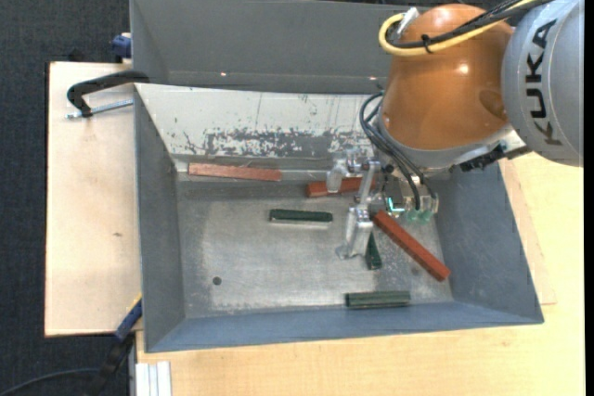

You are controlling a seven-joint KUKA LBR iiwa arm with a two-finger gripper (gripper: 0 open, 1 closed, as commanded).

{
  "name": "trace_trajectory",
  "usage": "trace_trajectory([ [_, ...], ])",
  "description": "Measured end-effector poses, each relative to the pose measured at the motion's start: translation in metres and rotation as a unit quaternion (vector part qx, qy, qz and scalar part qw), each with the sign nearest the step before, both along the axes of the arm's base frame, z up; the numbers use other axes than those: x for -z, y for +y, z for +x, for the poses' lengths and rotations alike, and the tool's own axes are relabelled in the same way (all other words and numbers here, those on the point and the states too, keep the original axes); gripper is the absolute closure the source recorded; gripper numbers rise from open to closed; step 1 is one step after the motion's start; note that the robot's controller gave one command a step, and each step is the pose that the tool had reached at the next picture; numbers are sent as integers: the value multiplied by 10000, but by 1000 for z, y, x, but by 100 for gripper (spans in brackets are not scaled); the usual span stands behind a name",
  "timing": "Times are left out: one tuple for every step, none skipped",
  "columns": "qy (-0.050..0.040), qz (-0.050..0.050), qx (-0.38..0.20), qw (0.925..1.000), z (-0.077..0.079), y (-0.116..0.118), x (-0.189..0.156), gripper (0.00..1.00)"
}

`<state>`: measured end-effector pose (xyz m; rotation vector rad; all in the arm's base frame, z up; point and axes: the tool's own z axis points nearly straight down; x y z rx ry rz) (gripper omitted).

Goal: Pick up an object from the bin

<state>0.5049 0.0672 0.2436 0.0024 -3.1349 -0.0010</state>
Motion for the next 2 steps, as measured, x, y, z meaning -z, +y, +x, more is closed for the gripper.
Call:
trace_trajectory([
  [-1,-5,1163,9932,46,18,177,0],
  [-73,6,1483,9889,65,2,141,0],
])
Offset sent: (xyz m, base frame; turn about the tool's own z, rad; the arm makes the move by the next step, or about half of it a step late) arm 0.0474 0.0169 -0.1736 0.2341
